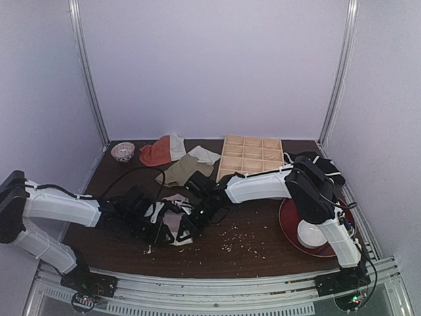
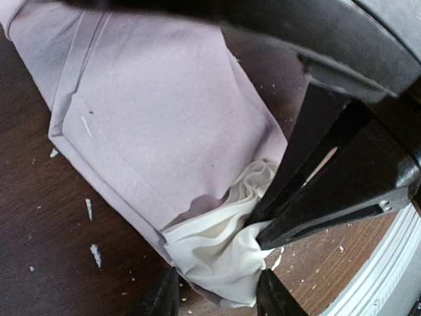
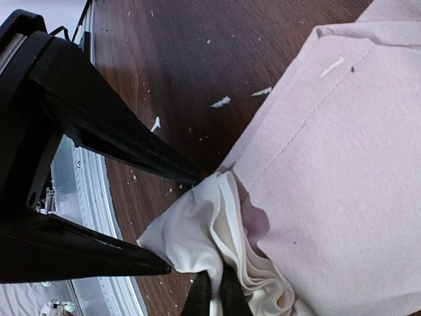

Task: Roll the underwear
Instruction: Roll the underwear at the center of the board.

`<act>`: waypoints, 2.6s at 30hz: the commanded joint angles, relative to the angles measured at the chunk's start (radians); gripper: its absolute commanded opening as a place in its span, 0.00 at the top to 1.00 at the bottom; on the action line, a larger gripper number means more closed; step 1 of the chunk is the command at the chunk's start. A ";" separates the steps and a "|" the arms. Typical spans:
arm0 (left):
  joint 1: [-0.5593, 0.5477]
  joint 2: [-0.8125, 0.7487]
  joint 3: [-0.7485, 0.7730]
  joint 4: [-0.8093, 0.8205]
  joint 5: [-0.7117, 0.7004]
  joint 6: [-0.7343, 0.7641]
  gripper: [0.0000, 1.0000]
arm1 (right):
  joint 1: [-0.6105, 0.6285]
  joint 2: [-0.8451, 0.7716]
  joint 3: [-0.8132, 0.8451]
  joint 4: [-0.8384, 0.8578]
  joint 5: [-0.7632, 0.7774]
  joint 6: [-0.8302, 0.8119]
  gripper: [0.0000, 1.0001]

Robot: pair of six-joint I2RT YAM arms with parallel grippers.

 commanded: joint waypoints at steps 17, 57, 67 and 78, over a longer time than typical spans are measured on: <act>-0.022 0.057 0.013 0.090 0.007 -0.014 0.64 | -0.002 0.053 0.000 -0.068 0.047 -0.001 1.00; -0.003 0.088 -0.079 -0.017 0.020 -0.360 1.00 | 0.015 -0.023 -0.032 -0.001 0.092 0.046 0.86; -0.002 0.100 -0.053 -0.041 0.025 -0.342 1.00 | -0.006 -0.134 -0.127 0.150 0.135 0.094 0.72; 0.021 0.056 -0.065 -0.089 0.020 -0.364 1.00 | -0.044 -0.271 -0.301 0.310 0.214 0.126 0.68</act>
